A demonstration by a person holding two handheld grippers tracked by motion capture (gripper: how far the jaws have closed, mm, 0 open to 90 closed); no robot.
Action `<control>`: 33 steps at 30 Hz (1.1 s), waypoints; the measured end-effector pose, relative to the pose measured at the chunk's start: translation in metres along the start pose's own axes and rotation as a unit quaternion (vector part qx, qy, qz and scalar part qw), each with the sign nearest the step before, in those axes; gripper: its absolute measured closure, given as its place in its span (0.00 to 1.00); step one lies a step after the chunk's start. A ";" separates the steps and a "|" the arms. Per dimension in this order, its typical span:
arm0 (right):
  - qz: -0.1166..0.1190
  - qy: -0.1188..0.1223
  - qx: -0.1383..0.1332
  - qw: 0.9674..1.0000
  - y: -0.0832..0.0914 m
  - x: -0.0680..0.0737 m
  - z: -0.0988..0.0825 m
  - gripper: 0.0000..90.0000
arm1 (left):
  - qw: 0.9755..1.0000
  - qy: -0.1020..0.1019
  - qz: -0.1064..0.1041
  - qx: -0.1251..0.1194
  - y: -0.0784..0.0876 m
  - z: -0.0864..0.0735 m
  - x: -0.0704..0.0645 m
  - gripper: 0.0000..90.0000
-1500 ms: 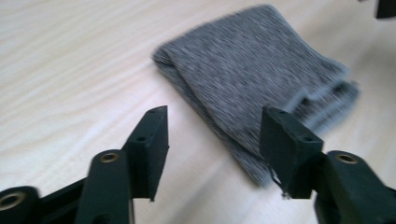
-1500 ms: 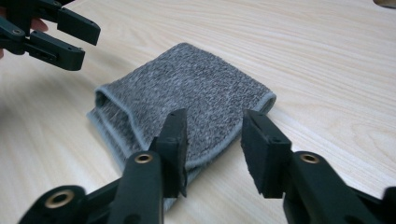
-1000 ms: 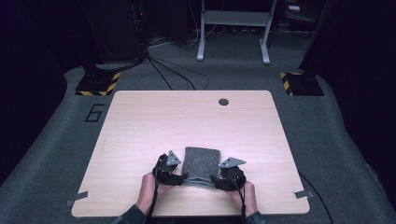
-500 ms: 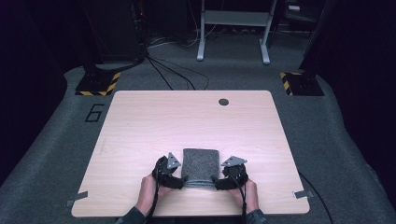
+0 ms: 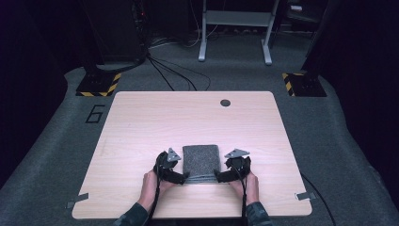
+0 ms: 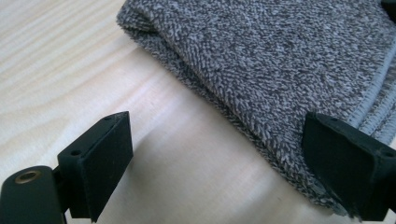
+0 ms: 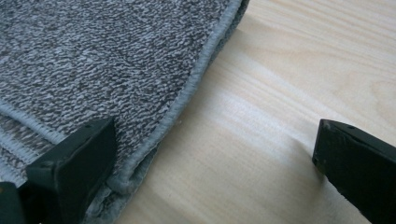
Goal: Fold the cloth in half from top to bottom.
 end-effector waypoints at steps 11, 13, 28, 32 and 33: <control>-0.001 -0.003 -0.006 1.000 -0.005 -0.006 0.008 0.00 | 1.000 0.001 -0.006 -0.015 -0.005 0.004 0.011 0.10; 0.002 -0.003 -0.007 1.000 -0.005 -0.006 0.008 0.00 | 1.000 0.000 -0.010 -0.014 -0.004 0.004 0.012 0.10; 0.005 -0.031 -0.046 0.998 0.024 -0.021 -0.016 0.02 | 0.998 0.037 0.034 -0.048 0.040 -0.030 0.034 0.10; -0.017 -0.060 -0.046 0.997 0.036 -0.043 -0.037 0.02 | 0.996 0.065 0.051 -0.046 0.050 -0.057 0.052 0.10; -0.025 -0.064 -0.044 0.997 0.039 -0.049 -0.042 0.03 | 0.995 0.073 0.053 -0.043 0.051 -0.063 0.055 0.09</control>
Point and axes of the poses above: each handheld gripper's, and its own axes: y roughly backward along the jaws, z roughly out of its top, x roughly to its left, the point moved 2 cm from there along -y, roughly forward along the jaws, and after that the axes turned 14 degrees about x, right-handed, at the moved point
